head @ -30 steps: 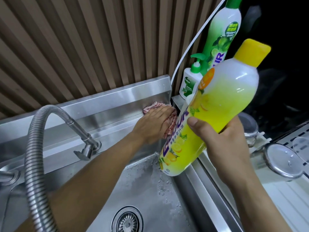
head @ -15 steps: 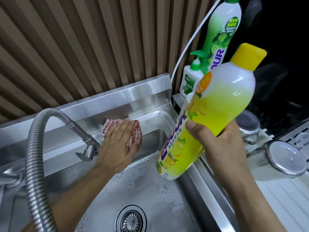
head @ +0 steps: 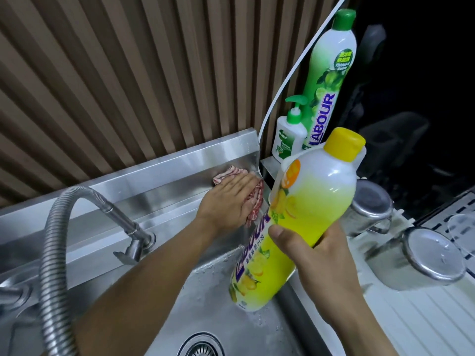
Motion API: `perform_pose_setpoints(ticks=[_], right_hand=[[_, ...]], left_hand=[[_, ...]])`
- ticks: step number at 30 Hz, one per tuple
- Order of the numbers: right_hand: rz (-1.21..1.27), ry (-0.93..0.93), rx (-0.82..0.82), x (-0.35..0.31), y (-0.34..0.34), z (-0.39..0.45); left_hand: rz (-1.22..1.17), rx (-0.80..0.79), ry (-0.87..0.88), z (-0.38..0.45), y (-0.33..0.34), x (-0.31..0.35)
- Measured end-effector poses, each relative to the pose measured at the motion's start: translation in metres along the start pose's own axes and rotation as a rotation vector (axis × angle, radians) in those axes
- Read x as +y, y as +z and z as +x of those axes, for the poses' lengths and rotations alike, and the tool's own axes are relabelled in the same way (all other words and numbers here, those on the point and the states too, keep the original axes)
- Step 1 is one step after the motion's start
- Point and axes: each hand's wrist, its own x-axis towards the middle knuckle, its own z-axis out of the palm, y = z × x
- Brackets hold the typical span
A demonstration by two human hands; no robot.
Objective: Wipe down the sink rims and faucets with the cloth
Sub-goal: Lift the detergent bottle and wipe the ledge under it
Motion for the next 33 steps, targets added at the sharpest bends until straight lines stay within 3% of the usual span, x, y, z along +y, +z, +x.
perform_pose_setpoints(ticks=[5,8,11,15,19,25,29,33], right_hand=[[-0.009,0.029,-0.023,0.003,0.002,-0.002],[0.004,0.051,-0.021,0.005,0.001,-0.003],[0.016,0.061,-0.023,0.005,0.002,-0.004],[0.027,0.073,-0.015,0.004,0.003,-0.004],[0.025,0.078,-0.019,0.005,0.008,0.001],[0.040,0.100,-0.031,0.016,0.015,0.007],[0.023,0.100,-0.012,0.017,0.023,0.008],[0.018,0.045,0.064,0.008,0.018,0.017]], left_hand=[[0.360,-0.013,0.043,0.011,-0.001,-0.015],[0.613,0.132,0.049,0.030,-0.027,-0.031],[0.619,0.272,-0.016,0.056,-0.061,-0.036],[0.682,0.203,0.086,0.060,-0.063,-0.032],[0.849,0.060,0.301,0.033,-0.021,-0.042],[0.769,-0.035,0.393,0.033,-0.039,-0.054],[0.610,0.148,0.340,0.048,-0.068,-0.057],[0.568,0.217,0.159,-0.004,-0.053,-0.071]])
